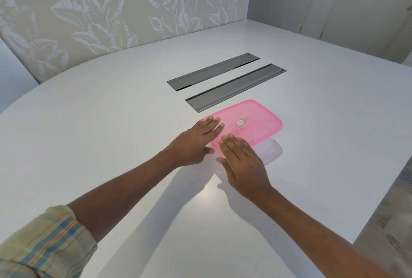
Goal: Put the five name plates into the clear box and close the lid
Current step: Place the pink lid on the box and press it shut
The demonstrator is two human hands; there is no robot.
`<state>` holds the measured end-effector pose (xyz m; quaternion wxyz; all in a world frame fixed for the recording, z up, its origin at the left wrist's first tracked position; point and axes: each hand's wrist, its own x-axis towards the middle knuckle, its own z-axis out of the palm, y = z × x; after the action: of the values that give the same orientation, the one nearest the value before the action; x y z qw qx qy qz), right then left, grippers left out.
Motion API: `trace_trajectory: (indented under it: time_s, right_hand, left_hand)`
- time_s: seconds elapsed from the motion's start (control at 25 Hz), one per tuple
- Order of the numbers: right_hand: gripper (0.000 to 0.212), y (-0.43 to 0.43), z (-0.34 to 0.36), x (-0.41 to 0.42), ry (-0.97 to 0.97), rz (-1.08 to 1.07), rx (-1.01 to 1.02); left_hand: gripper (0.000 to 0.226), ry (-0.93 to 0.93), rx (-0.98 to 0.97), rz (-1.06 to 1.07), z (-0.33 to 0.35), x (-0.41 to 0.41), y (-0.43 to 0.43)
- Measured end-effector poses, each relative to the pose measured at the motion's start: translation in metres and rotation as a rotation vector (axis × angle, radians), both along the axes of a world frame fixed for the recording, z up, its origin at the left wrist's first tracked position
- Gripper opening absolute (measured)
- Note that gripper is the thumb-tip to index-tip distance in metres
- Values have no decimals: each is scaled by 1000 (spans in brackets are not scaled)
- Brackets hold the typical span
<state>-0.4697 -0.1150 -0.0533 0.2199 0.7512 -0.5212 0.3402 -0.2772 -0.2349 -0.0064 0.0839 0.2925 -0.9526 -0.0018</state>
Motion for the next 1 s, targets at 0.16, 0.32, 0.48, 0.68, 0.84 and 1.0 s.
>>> trace_trajectory:
  time_s: [0.16,0.32,0.48,0.68,0.84,1.0]
  right_hand:
    - [41,-1,26,-12,-119,22,113]
    - [34,-35,58,-58,-234,-43,121]
    - [49,-99,89,-113,-291,-297,446]
    - [67,-151,84,-143,-430,-379,940]
    - [81,-162,68,-150,-524,-342,1000]
    - [82,-168,62,-154,-516,-278,1012]
  left_hand:
    - [87,123,117,68,14,1,7]
    - [53,506,246,571,20,-24,24]
    - [63,690,593,1119,29,-56,16]
    - [65,910,776,1368,19,-85,16]
    - [55,843,566,1468,12,-105,19]
    - [62,732,470,1487,6,-107,18]
